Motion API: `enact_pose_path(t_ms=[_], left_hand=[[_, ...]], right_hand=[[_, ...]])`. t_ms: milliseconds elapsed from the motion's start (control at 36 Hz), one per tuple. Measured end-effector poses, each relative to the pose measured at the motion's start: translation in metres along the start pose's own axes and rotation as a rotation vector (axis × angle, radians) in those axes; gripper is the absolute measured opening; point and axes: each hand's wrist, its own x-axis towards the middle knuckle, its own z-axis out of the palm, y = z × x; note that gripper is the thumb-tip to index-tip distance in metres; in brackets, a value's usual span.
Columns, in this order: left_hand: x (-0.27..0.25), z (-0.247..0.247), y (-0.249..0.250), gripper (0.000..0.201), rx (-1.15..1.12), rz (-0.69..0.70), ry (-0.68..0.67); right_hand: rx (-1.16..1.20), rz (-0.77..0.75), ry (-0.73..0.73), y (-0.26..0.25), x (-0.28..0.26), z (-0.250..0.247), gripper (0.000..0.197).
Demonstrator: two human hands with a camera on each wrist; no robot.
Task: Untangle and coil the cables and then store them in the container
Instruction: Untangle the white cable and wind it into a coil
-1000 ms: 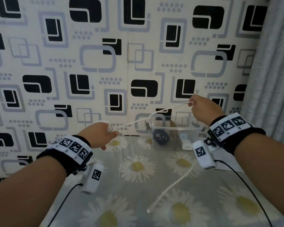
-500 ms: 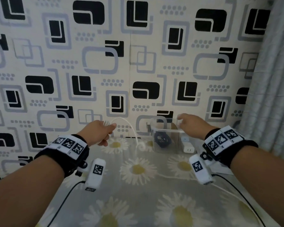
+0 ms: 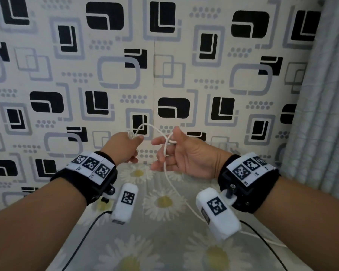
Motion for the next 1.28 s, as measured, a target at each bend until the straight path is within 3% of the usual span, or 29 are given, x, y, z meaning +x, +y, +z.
enact_pose_path(t_ms=[83,139,194,250,444,583,694,806,889,972,1055,1139,1250,1278], left_hand=[[0.009,-0.002,-0.014,0.035,0.049,-0.03,0.005],[0.014,-0.003,-0.023,0.039,0.108,-0.025,0.018],[0.018,-0.004,-0.032,0.043,0.184,-0.008,0.04],[0.021,-0.004,-0.041,0.045,0.224,-0.01,0.048],[0.017,-0.004,-0.057,0.04,0.312,-0.009,-0.074],[0.005,-0.003,-0.051,0.037,0.31,0.019,-0.258],[-0.01,-0.001,-0.041,0.046,0.321,0.056,-0.453],[-0.023,0.002,-0.033,0.044,0.158,0.067,-0.608],[-0.029,0.003,-0.027,0.043,-0.055,0.082,-0.66],[-0.031,0.002,-0.02,0.044,-0.388,0.041,-0.713],[-0.033,0.002,-0.008,0.035,-0.591,-0.01,-0.779],[-0.034,0.003,0.0,0.035,-0.682,-0.022,-0.829],[-0.036,0.003,0.006,0.034,-0.723,-0.016,-0.807],[-0.036,0.003,0.007,0.034,-0.718,-0.016,-0.793]], right_hand=[[-0.148,-0.028,0.183,-0.009,0.0,0.004,0.023],[-0.378,0.0,0.417,-0.014,0.002,0.002,0.009],[-0.553,0.032,0.65,-0.017,0.004,-0.005,0.011],[-0.637,0.023,0.776,-0.019,0.004,-0.014,0.015],[-0.87,-0.183,0.985,-0.033,-0.001,-0.035,0.022],[-0.918,-0.227,1.107,-0.044,-0.004,-0.054,0.026],[-0.958,-0.216,1.168,-0.044,-0.004,-0.063,0.029],[-0.976,-0.172,1.191,-0.038,-0.006,-0.074,0.028],[-1.162,-0.003,1.144,-0.03,-0.005,-0.079,0.019],[-1.298,0.131,0.971,-0.018,-0.001,-0.076,0.042],[-1.114,-0.026,0.711,-0.008,0.002,-0.056,0.04],[-0.914,-0.074,0.49,0.0,0.008,-0.033,0.039],[-0.603,-0.106,0.434,0.013,0.014,-0.02,0.021],[-0.518,-0.102,0.44,0.016,0.014,-0.017,0.026]])
